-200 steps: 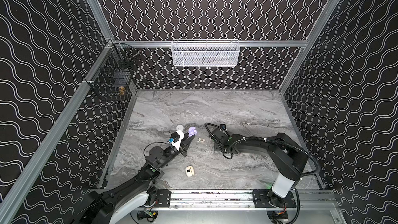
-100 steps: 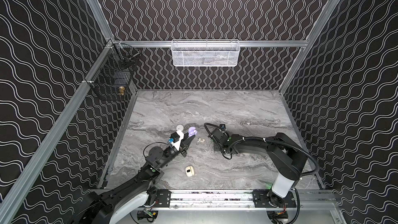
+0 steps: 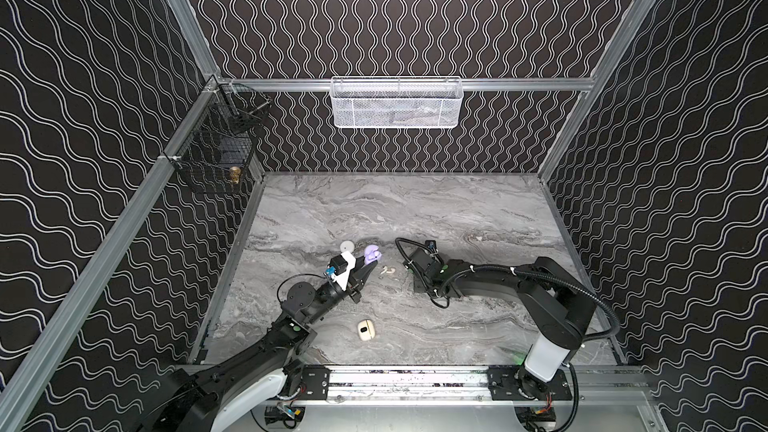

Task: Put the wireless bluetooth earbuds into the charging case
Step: 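Lift the lavender earbud and carry it to the case in the left gripper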

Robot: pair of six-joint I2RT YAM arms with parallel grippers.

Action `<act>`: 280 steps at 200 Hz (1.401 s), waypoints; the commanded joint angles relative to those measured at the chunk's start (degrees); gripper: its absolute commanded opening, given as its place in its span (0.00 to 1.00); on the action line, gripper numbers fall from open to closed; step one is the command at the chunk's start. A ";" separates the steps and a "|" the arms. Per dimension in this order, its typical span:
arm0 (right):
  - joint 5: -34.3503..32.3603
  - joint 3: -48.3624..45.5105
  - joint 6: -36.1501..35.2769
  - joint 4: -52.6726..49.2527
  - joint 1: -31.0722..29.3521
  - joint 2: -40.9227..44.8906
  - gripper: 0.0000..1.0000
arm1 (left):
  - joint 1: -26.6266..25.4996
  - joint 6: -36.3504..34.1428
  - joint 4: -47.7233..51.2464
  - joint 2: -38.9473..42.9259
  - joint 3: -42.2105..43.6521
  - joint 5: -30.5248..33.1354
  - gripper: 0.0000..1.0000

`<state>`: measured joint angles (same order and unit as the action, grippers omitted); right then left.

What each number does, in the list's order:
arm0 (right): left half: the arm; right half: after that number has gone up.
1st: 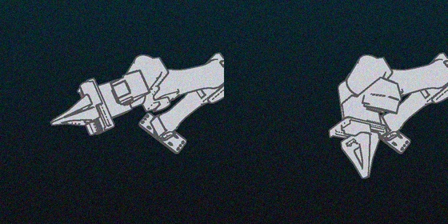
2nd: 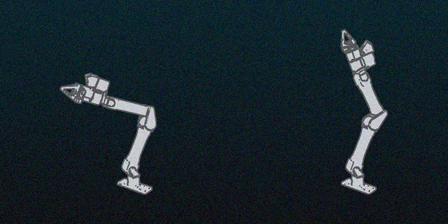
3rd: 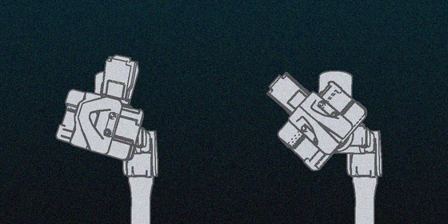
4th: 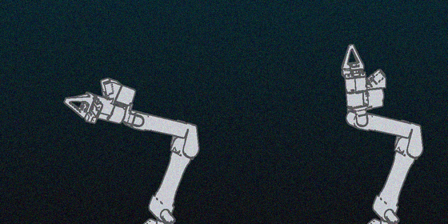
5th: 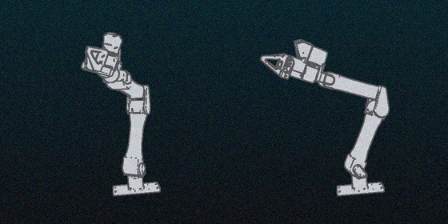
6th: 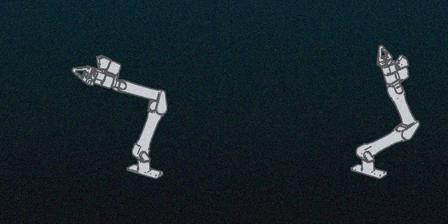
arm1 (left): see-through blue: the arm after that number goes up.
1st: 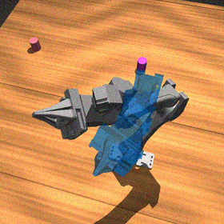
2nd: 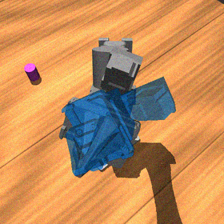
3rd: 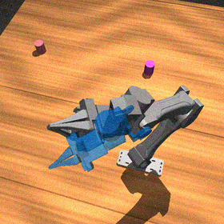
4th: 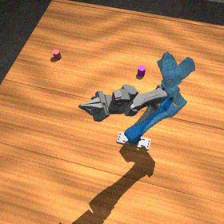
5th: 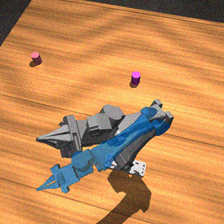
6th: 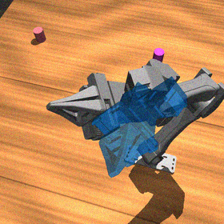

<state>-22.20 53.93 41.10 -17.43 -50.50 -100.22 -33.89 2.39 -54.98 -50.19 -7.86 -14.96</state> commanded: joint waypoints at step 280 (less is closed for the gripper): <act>-15.50 1.78 -14.36 33.14 -27.45 25.38 0.15 | -0.03 -0.53 -11.77 -2.63 0.73 -11.65 0.00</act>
<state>-37.15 57.56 29.06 7.66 -77.89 -73.52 -33.89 2.42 -65.08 -53.41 -7.05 -26.59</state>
